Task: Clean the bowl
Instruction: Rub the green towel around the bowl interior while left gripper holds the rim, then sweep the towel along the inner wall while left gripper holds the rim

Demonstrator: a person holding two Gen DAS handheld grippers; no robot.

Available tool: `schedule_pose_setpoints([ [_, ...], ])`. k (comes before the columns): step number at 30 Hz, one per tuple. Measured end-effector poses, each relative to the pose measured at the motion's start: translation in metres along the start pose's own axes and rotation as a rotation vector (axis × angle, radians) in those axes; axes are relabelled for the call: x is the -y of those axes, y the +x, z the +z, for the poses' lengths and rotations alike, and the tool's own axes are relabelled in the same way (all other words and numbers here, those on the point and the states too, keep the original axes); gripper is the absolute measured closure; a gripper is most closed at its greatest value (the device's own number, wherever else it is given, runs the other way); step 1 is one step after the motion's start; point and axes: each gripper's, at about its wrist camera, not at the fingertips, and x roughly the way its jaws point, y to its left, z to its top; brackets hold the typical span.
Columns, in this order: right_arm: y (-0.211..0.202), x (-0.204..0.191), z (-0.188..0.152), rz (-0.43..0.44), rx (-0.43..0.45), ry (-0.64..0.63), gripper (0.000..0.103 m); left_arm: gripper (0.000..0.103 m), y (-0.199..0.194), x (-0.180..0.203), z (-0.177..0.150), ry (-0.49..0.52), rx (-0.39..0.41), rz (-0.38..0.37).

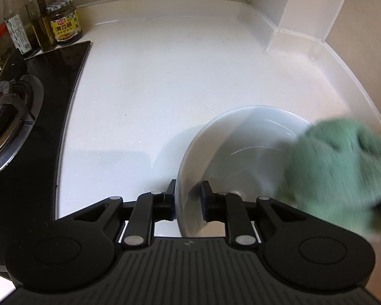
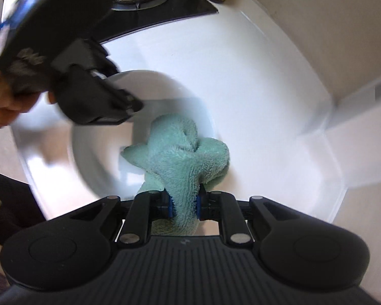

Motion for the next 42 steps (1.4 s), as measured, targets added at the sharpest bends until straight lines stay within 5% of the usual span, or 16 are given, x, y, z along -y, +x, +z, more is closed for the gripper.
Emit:
schedule_pose_setpoints([
  [15,-0.018,-0.035,-0.003,0.221,0.178,0.272,0.090,0.086,-0.002,-0.008,0.006,-0.007,-0.037,-0.016],
  [19,-0.017,-0.006,-0.009,0.135,0.186,0.303,0.090,0.087,-0.011,-0.020,0.000,-0.074,-0.064,-0.084],
  [24,-0.011,0.025,0.001,0.041,0.231,0.222,0.090,0.087,-0.022,-0.033,-0.009,-0.170,-0.117,-0.147],
  [33,0.015,0.013,0.065,0.104,0.333,-0.290,0.090,0.084,-0.036,-0.017,-0.024,-0.109,-0.118,-0.096],
  [37,0.028,0.001,0.080,0.034,0.240,-0.398,0.090,0.091,-0.040,-0.008,-0.024,-0.044,-0.065,0.005],
  [42,0.026,0.012,0.076,0.020,0.139,-0.314,0.090,0.094,-0.039,-0.011,-0.021,-0.035,-0.025,0.041],
])
